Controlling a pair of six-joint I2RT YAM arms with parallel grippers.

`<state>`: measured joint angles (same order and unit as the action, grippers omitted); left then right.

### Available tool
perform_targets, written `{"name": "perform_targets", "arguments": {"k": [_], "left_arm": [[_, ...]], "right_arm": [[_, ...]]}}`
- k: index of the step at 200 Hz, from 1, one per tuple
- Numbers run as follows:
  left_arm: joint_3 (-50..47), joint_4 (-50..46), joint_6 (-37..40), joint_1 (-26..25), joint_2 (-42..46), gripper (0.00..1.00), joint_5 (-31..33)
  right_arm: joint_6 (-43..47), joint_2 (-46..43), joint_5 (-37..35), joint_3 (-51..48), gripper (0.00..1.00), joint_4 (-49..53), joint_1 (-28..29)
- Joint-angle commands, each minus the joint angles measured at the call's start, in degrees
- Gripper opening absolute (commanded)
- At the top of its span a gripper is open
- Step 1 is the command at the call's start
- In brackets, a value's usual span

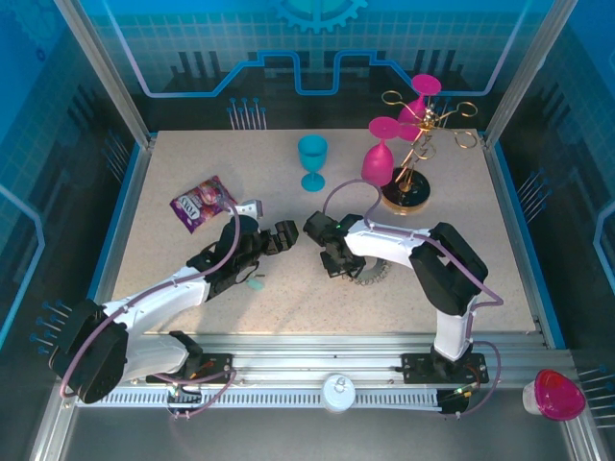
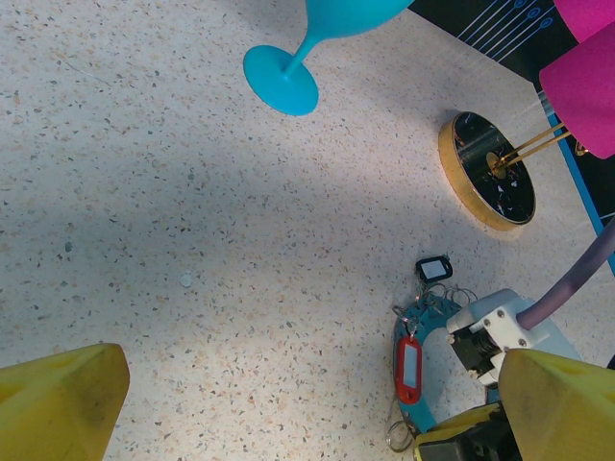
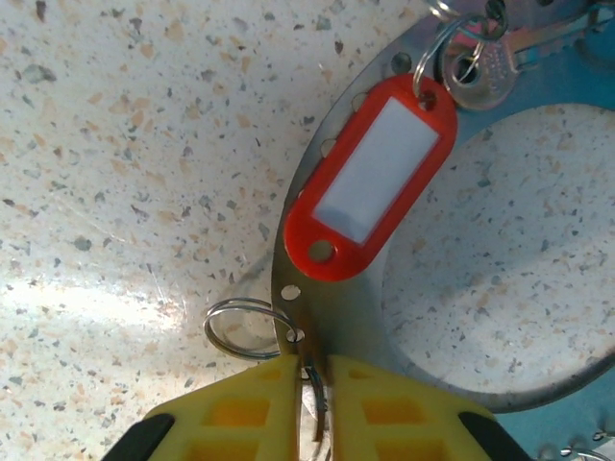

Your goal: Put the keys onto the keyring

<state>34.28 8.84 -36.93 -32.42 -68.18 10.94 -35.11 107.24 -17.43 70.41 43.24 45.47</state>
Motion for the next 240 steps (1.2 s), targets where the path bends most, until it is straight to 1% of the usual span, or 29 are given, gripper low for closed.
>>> {"name": "perform_targets", "arguments": {"k": [1,37,65,117,176,240], "left_arm": [[-0.53,0.37,1.91,-0.41,0.59,0.99,0.84],[-0.44,0.56,2.02,-0.38,0.37,0.99,0.84],[-0.49,0.46,2.16,-0.38,0.59,0.99,0.79],[-0.64,0.48,2.37,-0.38,0.94,0.99,0.88],[-1.08,-0.6,3.44,-0.37,3.19,0.99,2.15],[-1.49,-0.84,3.62,-0.37,4.01,0.99,2.31]], "right_arm": [[0.31,0.02,-0.52,1.43,0.14,3.39,0.9],[0.4,0.25,-0.07,1.91,0.12,4.04,1.11],[0.09,0.81,0.62,1.84,0.14,4.29,1.08],[-0.22,0.61,1.17,1.83,0.15,5.04,1.26],[-0.13,1.45,1.25,2.09,0.11,5.1,1.29],[-0.04,2.33,2.01,2.38,0.1,4.85,1.37]]}}
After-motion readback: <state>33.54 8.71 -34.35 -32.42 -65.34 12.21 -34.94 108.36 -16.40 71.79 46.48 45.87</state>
